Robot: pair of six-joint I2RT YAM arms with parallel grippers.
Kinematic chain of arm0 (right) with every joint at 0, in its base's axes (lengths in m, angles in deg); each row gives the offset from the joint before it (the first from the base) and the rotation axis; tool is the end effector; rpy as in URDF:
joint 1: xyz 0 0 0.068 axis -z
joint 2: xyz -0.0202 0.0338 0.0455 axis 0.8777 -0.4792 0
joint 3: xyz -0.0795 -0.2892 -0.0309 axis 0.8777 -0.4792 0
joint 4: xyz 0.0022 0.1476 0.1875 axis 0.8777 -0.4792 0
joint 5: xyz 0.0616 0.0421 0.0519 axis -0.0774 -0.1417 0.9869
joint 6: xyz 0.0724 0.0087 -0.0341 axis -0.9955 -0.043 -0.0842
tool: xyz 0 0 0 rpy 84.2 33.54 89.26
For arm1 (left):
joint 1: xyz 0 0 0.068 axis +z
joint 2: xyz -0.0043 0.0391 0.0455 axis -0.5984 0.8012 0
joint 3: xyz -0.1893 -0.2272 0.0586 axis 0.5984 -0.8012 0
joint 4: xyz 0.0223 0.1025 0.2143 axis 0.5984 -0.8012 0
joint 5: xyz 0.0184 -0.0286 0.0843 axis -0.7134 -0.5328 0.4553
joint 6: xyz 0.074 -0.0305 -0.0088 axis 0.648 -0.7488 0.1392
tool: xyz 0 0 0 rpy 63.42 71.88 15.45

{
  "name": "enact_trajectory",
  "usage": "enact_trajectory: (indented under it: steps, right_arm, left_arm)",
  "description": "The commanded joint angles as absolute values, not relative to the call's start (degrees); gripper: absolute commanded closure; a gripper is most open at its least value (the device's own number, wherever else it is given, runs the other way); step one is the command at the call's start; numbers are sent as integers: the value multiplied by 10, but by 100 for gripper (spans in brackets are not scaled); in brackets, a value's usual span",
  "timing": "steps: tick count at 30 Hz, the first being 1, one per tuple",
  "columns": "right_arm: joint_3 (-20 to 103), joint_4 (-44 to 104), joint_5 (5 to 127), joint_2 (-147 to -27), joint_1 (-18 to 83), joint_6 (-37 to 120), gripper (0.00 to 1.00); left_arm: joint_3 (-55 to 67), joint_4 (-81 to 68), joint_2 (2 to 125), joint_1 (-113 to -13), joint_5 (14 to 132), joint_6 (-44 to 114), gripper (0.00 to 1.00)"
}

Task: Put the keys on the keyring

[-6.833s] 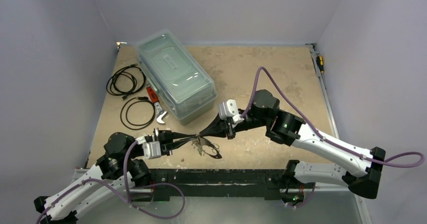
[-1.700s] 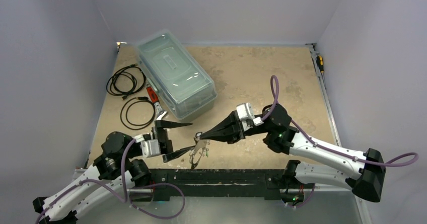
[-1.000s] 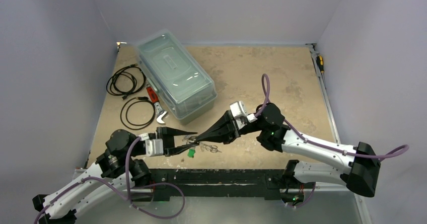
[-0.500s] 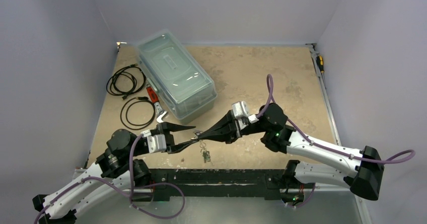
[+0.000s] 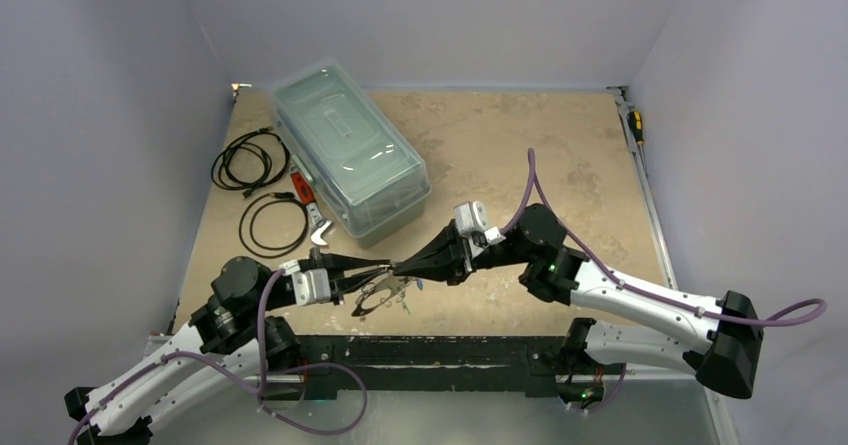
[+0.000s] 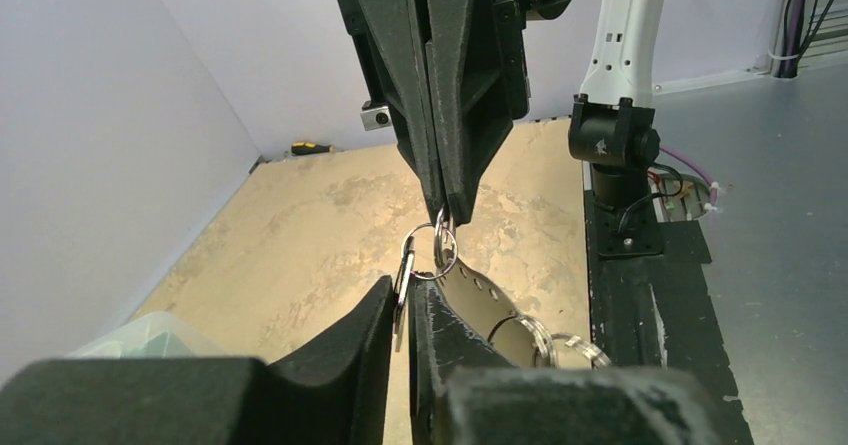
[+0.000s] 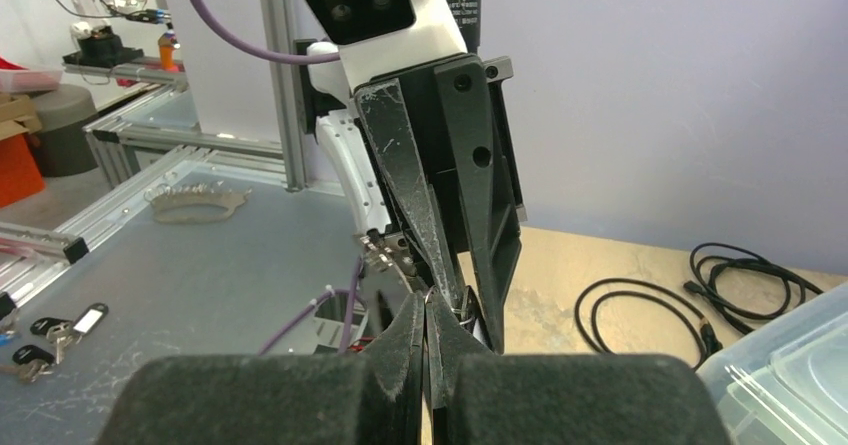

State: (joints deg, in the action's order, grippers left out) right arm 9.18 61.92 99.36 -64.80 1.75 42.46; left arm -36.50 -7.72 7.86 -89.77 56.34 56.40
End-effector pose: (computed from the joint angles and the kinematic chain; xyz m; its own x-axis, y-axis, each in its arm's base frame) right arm 0.0712 0.2113 0.3966 0.0351 0.2141 -0.9762 -0.9802 -0.1832 -0.0754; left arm 0.0275 -0.0848 0.3345 0.2816 -0.1095 -0.9533 0.9376 0.2423 0.2492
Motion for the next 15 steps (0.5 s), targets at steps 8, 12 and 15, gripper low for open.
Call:
enact_trajectory:
  steps: [8, 12, 15]
  right_arm:
    - [121, 625, 970, -634, 16, 437, 100]
    - [114, 625, 957, -635, 16, 436, 100]
    - [106, 625, 944, -635, 16, 430, 100]
  left_arm:
    - [-346, -64, 76, -898, 567, 569, 100]
    - [-346, -64, 73, -898, 585, 568, 100]
    - [-346, -63, 68, -898, 595, 568, 100]
